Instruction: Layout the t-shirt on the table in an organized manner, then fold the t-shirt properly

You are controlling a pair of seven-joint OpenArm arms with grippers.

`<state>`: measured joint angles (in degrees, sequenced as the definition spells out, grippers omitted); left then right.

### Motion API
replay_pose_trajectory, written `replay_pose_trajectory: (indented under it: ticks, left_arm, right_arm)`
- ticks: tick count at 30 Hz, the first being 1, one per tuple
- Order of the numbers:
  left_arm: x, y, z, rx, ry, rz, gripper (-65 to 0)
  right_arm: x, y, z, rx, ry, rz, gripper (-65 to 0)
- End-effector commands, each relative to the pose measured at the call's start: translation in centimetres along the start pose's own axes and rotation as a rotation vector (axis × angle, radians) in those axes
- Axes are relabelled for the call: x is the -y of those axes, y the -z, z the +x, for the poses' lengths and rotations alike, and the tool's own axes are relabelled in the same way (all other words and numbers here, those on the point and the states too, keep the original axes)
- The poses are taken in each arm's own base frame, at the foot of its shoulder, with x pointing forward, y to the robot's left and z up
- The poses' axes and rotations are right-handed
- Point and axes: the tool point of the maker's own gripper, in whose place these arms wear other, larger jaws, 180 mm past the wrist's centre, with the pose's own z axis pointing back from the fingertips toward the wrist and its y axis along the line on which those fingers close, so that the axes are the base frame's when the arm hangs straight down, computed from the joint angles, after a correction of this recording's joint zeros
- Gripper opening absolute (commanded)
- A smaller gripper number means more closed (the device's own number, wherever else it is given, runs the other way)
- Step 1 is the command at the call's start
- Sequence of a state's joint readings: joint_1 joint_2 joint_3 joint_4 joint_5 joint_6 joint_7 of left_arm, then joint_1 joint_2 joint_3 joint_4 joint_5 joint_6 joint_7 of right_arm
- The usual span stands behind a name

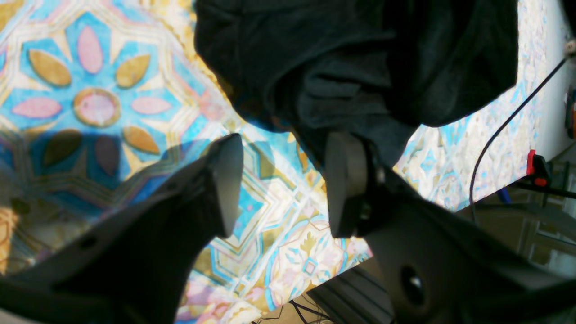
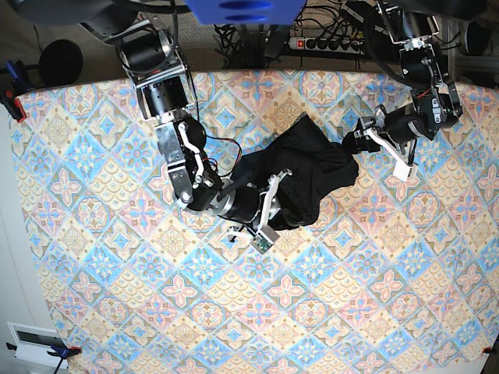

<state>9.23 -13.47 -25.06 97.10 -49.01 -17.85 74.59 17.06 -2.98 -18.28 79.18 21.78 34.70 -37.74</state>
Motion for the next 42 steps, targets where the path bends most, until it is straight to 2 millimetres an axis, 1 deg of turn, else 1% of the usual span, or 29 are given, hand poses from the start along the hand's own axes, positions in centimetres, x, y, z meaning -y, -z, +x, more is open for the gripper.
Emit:
replay_pose_trajectory:
  ticks: [1, 5, 9, 11, 13, 16, 17, 19, 21, 24, 25, 29, 32, 33, 36, 38, 40, 42]
  left_arm:
    - [0.3, -0.5, 1.0, 0.028, 0.02, -0.009, -35.8]
    - [0.3, -0.4, 1.0, 0.028, 0.019, -0.01, -35.8]
    - [0.3, -0.4, 1.0, 0.03, 0.019, -0.01, -35.8]
    - [0.3, -0.4, 1.0, 0.03, 0.019, -0.01, -35.8]
    - [0.3, -0.4, 1.0, 0.03, 0.019, -0.01, -35.8]
    - [0.3, -0.4, 1.0, 0.03, 0.019, -0.01, -35.8]
    - [0.3, -0.4, 1.0, 0.03, 0.019, -0.01, -35.8]
    - [0.3, -0.4, 1.0, 0.03, 0.019, -0.01, -35.8]
    - [0.3, -0.4, 1.0, 0.03, 0.019, -0.01, -35.8]
    - [0.3, -0.4, 1.0, 0.028, 0.019, -0.01, -35.8]
    - [0.3, -0.4, 0.9, 0.027, 0.018, -0.01, -35.8]
    - [0.3, -0.4, 0.9, 0.027, 0.018, -0.01, -35.8]
    - [0.3, -0.4, 1.0, 0.028, 0.019, -0.01, -35.8]
    - [0.3, -0.4, 1.0, 0.028, 0.019, -0.01, -35.8]
    - [0.3, -0.4, 1.0, 0.028, 0.018, -0.011, -35.8]
    - [0.3, -0.4, 1.0, 0.028, 0.018, -0.011, -35.8]
    - [0.3, -0.4, 1.0, 0.028, 0.019, -0.01, -35.8]
    - [0.3, -0.4, 1.0, 0.028, 0.019, -0.01, -35.8]
  right_arm:
    - [-0.6, -0.2, 2.0, 0.058, -0.02, 0.018, -61.2]
    - [-1.9, -0.9, 2.0, 0.076, -0.026, 0.026, -61.2]
    - [-2.7, -1.1, 0.9, 0.061, -0.01, 0.032, -60.7]
    - [-2.6, -1.2, 0.4, 0.055, 0.005, 0.026, -59.7]
    - [-2.4, -1.1, 0.4, 0.05, 0.006, 0.02, -55.1]
    - [-2.3, -1.1, 0.4, 0.047, 0.008, 0.015, -46.5]
    - [-2.2, -1.1, 0.2, 0.038, 0.011, 0.013, -44.5]
    - [-2.0, -0.8, -0.9, 0.011, 0.034, 0.012, -42.2]
    - [-2.0, -0.5, -1.9, -0.012, 0.054, 0.015, -42.4]
    - [-1.8, -0.2, -2.9, -0.034, 0.075, 0.017, -42.5]
    - [-1.8, -0.2, -2.9, -0.034, 0.075, 0.016, -42.5]
    - [-1.1, -0.1, -1.7, -0.02, 0.055, 0.008, -42.5]
    - [-0.9, -0.2, -1.6, -0.02, 0.051, 0.004, -42.5]
    - [-0.5, -0.2, -1.5, -0.024, 0.042, -0.003, -42.5]
    - [0.5, 0.0, -2.8, -0.076, 0.03, -0.025, -42.4]
    - [1.1, 0.1, -2.6, -0.081, 0.014, -0.035, -42.4]
    - [1.2, 0.3, -2.1, -0.068, 0.01, -0.035, -42.4]
    - [1.3, 0.3, -2.3, -0.069, 0.013, -0.035, -42.4]
